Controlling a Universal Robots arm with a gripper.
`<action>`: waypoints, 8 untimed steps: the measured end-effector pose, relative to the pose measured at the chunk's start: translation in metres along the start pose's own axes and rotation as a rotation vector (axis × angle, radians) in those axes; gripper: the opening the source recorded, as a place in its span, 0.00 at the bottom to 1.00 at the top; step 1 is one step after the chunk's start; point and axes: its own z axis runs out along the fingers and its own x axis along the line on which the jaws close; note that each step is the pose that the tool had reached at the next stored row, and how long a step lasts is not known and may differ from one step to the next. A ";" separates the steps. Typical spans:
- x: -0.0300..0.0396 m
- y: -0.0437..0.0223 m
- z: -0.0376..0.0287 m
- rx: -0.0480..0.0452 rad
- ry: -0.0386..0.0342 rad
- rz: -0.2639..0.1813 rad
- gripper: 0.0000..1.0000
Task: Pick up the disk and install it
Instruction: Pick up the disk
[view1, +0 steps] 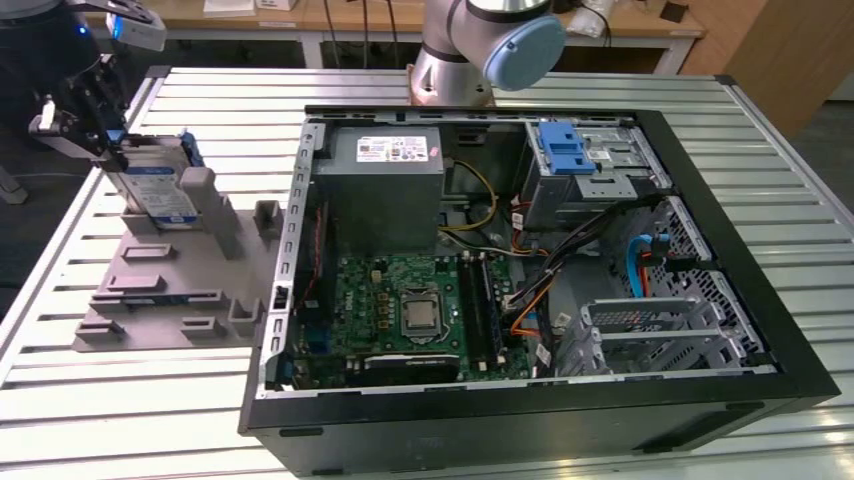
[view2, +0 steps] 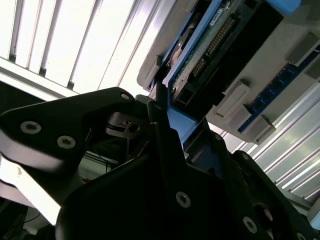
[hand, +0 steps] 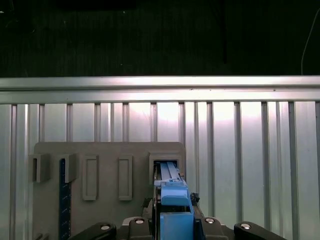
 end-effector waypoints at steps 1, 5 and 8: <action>0.0000 0.0000 0.0000 0.0000 0.0000 0.000 0.36; 0.0000 0.0000 0.0000 0.0000 0.0001 0.000 0.36; 0.0000 0.0000 0.0000 0.0001 0.0001 0.000 0.36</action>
